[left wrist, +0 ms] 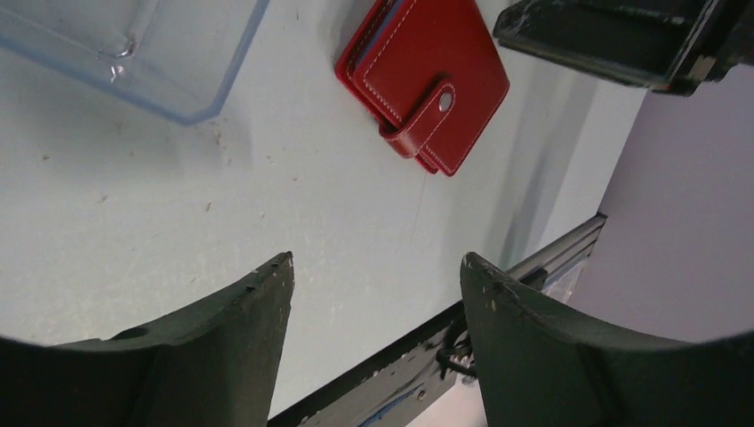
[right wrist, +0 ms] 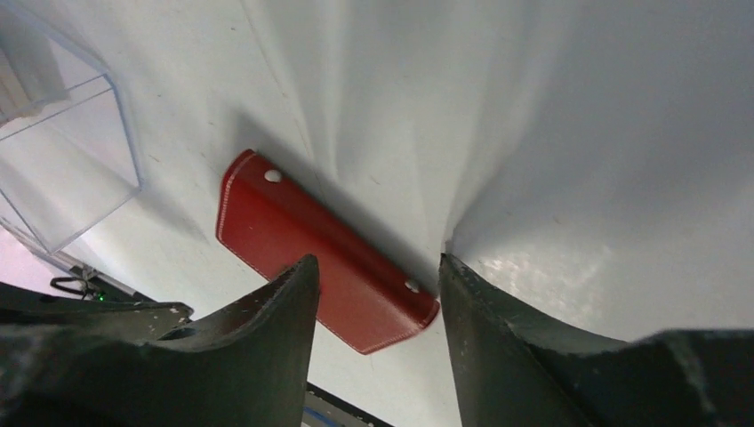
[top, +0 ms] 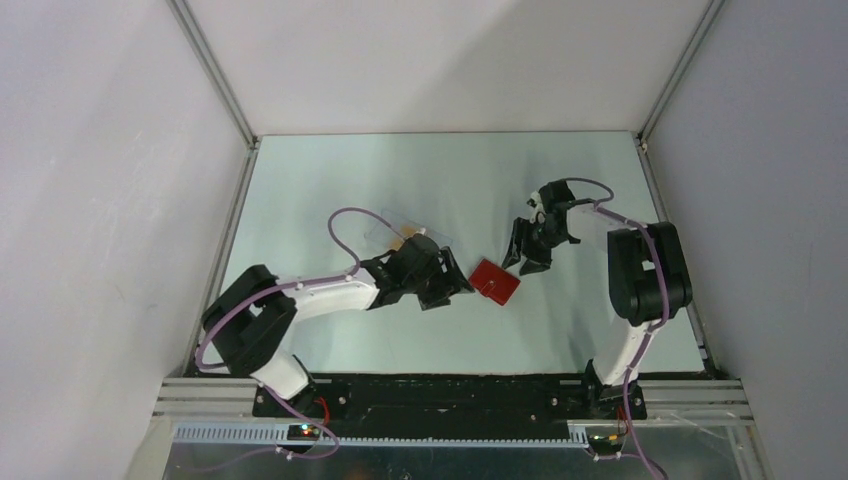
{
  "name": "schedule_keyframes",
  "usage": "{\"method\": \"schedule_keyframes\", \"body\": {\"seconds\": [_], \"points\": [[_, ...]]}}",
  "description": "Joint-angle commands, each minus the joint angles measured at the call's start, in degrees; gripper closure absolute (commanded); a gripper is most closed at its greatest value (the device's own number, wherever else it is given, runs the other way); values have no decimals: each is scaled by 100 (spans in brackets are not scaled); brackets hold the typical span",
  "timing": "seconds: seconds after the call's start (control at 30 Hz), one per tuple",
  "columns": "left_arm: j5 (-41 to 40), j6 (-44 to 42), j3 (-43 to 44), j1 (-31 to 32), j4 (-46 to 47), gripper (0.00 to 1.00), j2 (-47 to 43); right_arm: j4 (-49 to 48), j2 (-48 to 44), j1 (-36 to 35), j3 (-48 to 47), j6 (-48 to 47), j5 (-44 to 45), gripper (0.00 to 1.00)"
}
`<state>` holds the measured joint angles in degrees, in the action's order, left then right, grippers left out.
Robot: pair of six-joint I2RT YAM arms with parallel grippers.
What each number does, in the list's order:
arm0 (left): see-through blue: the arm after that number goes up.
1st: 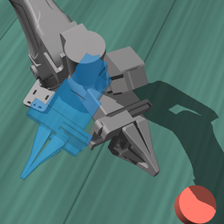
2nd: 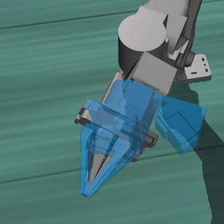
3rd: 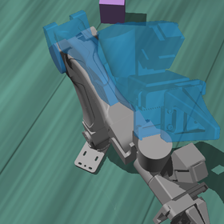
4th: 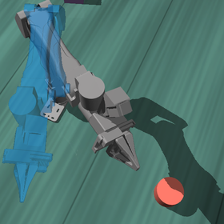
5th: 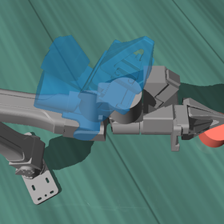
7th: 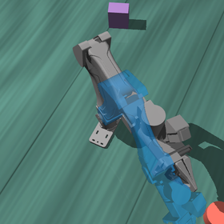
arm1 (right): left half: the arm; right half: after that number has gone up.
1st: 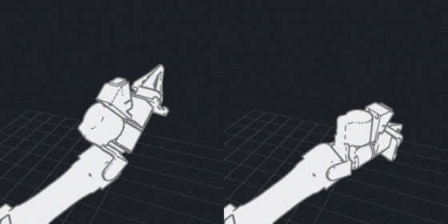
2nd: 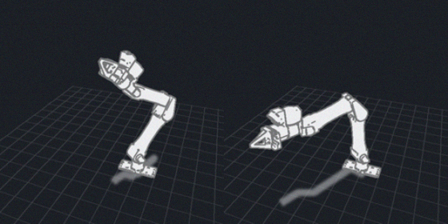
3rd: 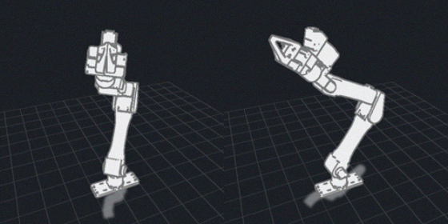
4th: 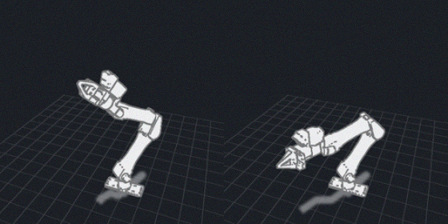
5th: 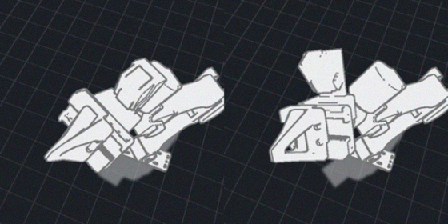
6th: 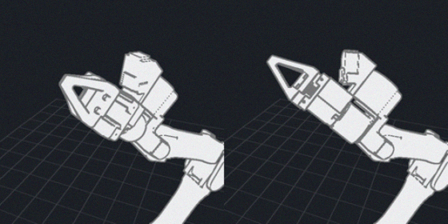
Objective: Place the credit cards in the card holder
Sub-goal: Pick up the card holder from the center of the board.
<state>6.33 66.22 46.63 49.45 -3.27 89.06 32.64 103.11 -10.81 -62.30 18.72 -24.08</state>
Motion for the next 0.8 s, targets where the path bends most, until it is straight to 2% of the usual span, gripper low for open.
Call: {"method": "schedule_keyframes", "body": {"seconds": [0.0,0.33,0.6,0.77], "points": [[-292,394,211,30,477,27,210,245,420,-252,-231,-360,-370,46],[-240,586,279,39,555,29,927,811,374,-697,-20,-412,-952,55],[-209,600,177,43,748,31,1119,-243,258,-702,492,273,-2081,55],[-90,545,215,53,911,39,1222,-632,161,-684,609,811,-1946,55]]}}
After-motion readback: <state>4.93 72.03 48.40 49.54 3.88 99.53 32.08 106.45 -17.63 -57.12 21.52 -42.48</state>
